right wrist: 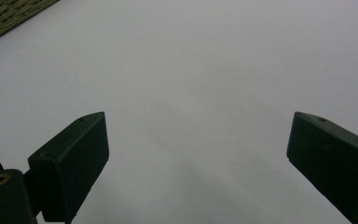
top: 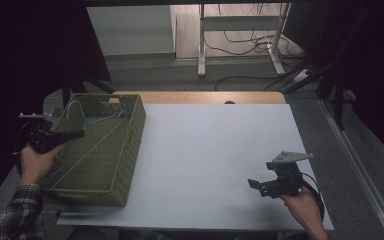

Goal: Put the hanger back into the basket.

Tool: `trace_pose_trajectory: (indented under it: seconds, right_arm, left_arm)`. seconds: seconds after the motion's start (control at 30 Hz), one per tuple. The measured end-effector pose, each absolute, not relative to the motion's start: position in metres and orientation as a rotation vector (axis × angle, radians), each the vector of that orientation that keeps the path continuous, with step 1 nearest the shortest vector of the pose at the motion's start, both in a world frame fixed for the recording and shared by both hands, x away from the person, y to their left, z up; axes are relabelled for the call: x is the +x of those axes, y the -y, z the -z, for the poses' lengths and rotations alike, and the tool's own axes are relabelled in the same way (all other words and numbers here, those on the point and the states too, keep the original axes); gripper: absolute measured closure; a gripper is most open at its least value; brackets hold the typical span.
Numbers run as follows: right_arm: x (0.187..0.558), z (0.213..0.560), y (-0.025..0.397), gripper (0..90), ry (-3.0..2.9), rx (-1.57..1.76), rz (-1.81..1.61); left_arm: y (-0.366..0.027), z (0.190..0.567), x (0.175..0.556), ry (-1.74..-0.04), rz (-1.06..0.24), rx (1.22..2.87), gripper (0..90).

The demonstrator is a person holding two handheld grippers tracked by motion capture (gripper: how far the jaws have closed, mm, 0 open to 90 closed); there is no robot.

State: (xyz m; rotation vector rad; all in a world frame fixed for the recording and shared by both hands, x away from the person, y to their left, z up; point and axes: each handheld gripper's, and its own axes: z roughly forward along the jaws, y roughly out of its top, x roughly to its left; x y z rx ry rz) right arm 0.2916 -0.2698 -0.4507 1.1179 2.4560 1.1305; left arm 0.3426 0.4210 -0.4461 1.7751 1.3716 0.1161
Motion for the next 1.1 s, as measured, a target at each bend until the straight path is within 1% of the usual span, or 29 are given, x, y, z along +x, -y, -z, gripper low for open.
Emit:
trace_pose_trajectory:
  seconds: [0.17, 0.3, 0.33, 0.37, 0.4, 0.43, 0.5, 0.6, 0.67, 0.77, 0.83, 0.87, 0.97, 1.1]
  right_arm:
    - [0.292, 0.453, 0.270, 5.2, -2.459, 1.120, -1.110]
    - [0.292, 0.455, 0.270, 5.2, -2.463, 1.118, -1.100]
    - [0.292, 0.455, 0.270, 5.1, -2.463, 1.118, -1.097]
    - [0.292, 0.455, 0.270, 5.2, -2.463, 1.115, -1.095]
    - [0.291, 0.455, 0.270, 5.2, -2.461, 1.117, -1.097]
    - [0.291, 0.455, 0.270, 5.1, -2.458, 1.118, -1.099]
    - [0.290, 0.454, 0.271, 5.1, -2.454, 1.118, -1.100]
    - [0.287, 0.452, 0.272, 4.9, -2.444, 1.117, -1.110]
    - [0.285, 0.451, 0.274, 4.7, -2.439, 1.116, -1.117]
    - [0.282, 0.449, 0.276, 4.1, -2.434, 1.120, -1.119]
    - [0.280, 0.449, 0.278, 3.1, -2.429, 1.129, -1.126]
    - [0.279, 0.449, 0.279, 2.4, -2.423, 1.136, -1.127]
    - [0.276, 0.448, 0.282, 1.2, -2.413, 1.137, -1.135]
    - [0.272, 0.447, 0.284, 0.4, -2.404, 1.141, -1.133]
  left_arm:
    - [-0.426, 0.453, 0.344, -1.453, -0.164, 1.799, 87.0]
    - [-0.430, 0.458, 0.344, -1.597, -0.258, 1.843, 85.5]
    - [-0.430, 0.458, 0.342, -1.618, -0.287, 1.834, 79.4]
    - [-0.429, 0.456, 0.341, -1.636, -0.321, 1.824, 68.8]
    - [-0.428, 0.454, 0.339, -1.645, -0.343, 1.819, 60.0]
    - [-0.426, 0.450, 0.337, -1.642, -0.368, 1.808, 55.5]
    - [-0.420, 0.441, 0.330, -1.618, -0.397, 1.793, 43.8]
    - [-0.407, 0.427, 0.319, -1.520, -0.431, 1.782, 33.7]
    - [-0.396, 0.419, 0.311, -1.426, -0.420, 1.782, 27.5]
    - [-0.375, 0.410, 0.299, -1.312, -0.382, 1.804, 21.7]
    - [-0.361, 0.406, 0.290, -1.238, -0.347, 1.816, 21.0]
    - [-0.354, 0.405, 0.286, -1.209, -0.356, 1.823, 18.7]
    - [-0.333, 0.404, 0.275, -1.123, -0.342, 1.856, 18.1]
    - [-0.308, 0.407, 0.265, -1.021, -0.299, 1.896, 13.3]
